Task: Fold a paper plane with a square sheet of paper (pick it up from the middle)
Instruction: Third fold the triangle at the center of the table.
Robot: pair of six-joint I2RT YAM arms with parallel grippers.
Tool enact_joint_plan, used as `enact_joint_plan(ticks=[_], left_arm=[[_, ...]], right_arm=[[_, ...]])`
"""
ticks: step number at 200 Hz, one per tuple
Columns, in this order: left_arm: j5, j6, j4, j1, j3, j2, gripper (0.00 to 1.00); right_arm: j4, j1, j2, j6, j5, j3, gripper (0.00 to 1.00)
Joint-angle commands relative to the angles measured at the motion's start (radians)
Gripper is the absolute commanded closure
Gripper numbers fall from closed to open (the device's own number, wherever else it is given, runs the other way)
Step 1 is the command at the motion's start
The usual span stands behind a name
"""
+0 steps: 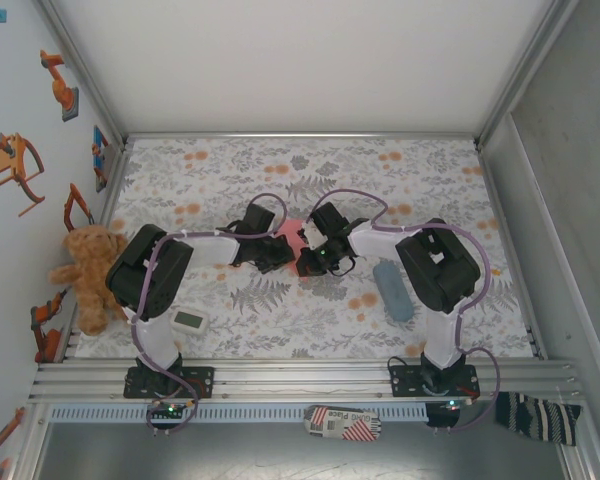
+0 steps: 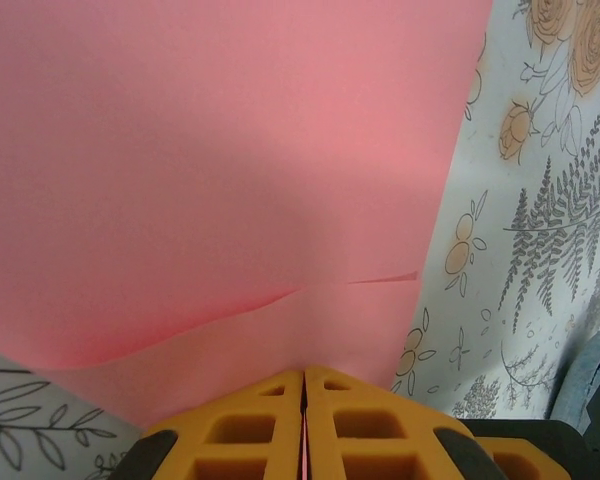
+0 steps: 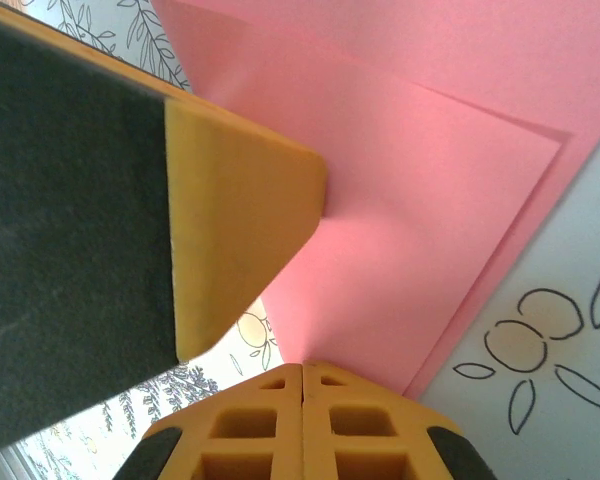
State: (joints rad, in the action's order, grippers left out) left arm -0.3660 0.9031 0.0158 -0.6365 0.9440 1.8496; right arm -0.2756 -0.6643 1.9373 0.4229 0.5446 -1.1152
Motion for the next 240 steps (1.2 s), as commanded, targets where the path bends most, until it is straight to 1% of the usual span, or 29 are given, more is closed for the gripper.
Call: enact_joint_plan(ticks=[1, 37, 68, 97, 108, 119, 155, 175, 188, 208, 220, 240], left_arm=[[0.031, -0.038, -0.036, 0.033, -0.015, 0.022, 0.89], [-0.018, -0.081, -0.005, 0.102, -0.029, 0.05, 0.87], [-0.055, -0.121, 0.068, 0.176, -0.062, 0.084, 0.85], [-0.11, -0.11, 0.174, 0.236, -0.091, 0.106, 0.83], [-0.123, -0.105, 0.19, 0.253, -0.087, 0.105, 0.83], [-0.12, -0.114, 0.171, 0.267, -0.07, 0.094, 0.82], [-0.084, -0.17, 0.043, 0.301, 0.0, 0.018, 0.82], [-0.066, -0.173, -0.007, 0.303, 0.028, -0.051, 0.78], [-0.057, -0.15, -0.011, 0.302, 0.023, -0.101, 0.76], [-0.029, -0.11, -0.015, 0.299, -0.009, -0.178, 0.7], [-0.011, -0.081, -0.011, 0.298, -0.041, -0.22, 0.66], [0.004, -0.031, 0.013, 0.29, -0.095, -0.268, 0.61]], right_arm=[[-0.12, -0.003, 0.049, 0.003, -0.047, 0.017, 1.0], [-0.177, 0.009, 0.06, -0.022, -0.064, 0.049, 1.0], [-0.185, 0.022, 0.052, -0.031, -0.057, 0.074, 1.0], [-0.182, 0.025, 0.043, -0.032, -0.048, 0.07, 1.0], [-0.178, 0.027, 0.039, -0.031, -0.043, 0.067, 1.0], [-0.175, 0.028, 0.035, -0.031, -0.039, 0.061, 1.0], [-0.138, 0.031, 0.009, -0.031, 0.007, 0.022, 1.0], [-0.098, 0.031, -0.03, -0.012, 0.038, -0.038, 1.0], [-0.057, 0.03, -0.073, 0.016, 0.04, -0.071, 1.0], [0.015, 0.032, -0.137, 0.07, 0.021, -0.074, 1.0], [0.035, 0.031, -0.157, 0.092, -0.004, -0.059, 0.95], [0.044, 0.031, -0.149, 0.114, -0.031, -0.035, 0.92]])
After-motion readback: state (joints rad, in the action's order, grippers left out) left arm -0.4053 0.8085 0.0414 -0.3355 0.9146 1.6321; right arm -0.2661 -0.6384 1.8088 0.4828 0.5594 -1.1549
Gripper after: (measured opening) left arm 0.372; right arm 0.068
